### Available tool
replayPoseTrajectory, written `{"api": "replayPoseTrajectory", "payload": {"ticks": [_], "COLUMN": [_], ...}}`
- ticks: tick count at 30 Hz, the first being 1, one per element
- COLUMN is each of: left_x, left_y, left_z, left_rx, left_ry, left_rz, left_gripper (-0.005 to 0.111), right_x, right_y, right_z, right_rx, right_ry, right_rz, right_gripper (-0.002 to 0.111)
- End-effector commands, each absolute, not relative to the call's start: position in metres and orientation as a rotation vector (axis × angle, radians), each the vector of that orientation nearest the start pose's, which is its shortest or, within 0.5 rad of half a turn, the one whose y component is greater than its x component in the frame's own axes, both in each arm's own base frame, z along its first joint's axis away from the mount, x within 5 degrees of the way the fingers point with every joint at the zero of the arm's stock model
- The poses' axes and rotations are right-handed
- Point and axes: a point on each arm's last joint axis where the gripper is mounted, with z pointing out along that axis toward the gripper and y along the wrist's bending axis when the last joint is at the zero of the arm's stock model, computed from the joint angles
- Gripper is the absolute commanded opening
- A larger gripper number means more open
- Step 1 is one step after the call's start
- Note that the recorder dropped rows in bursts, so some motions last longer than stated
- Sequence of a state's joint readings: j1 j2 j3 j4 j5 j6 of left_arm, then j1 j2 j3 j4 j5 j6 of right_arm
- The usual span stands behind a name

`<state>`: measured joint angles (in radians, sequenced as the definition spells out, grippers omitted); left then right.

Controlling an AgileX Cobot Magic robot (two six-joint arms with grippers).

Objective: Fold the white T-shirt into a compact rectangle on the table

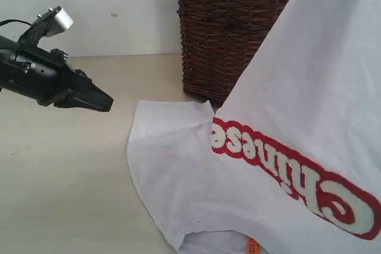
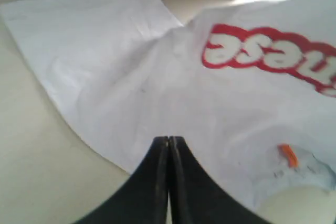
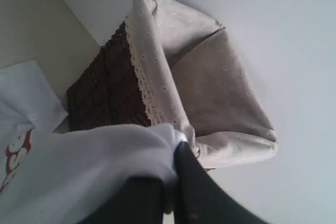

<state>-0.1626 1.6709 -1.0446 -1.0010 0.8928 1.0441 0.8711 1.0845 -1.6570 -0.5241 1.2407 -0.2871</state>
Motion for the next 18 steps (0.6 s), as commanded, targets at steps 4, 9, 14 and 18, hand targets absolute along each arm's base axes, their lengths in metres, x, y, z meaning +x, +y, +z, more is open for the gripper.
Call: {"api": "replayPoseTrajectory", "payload": {"ticks": [4, 9, 14, 18], "left_x": [0.275, 0.24, 0.225, 0.224], "left_y": [-0.161, -0.217, -0.268, -0.277], "left_z": [0.2, 0.186, 0.173, 0.134], "left_rx": [1.308, 1.661, 1.399, 1.274], "left_ry": [2.425, 2.235, 2.309, 2.514], "left_rz": [-0.961, -0.863, -0.794, -0.758], "left_gripper": [0.009, 0.033, 0.016, 0.0], "right_x": [0.155, 0.162, 0.161, 0.163], "right_y": [0.104, 0.099, 0.1, 0.097], "right_z": [0.475, 0.463, 0.461, 0.464], "right_rx": [-1.086, -1.072, -1.031, -0.897], "right_ry": [1.856, 1.854, 1.884, 1.902], "right_rz": [-0.456, -0.608, -0.563, -0.56], "right_gripper": [0.0, 0.0, 0.0, 0.008]}}
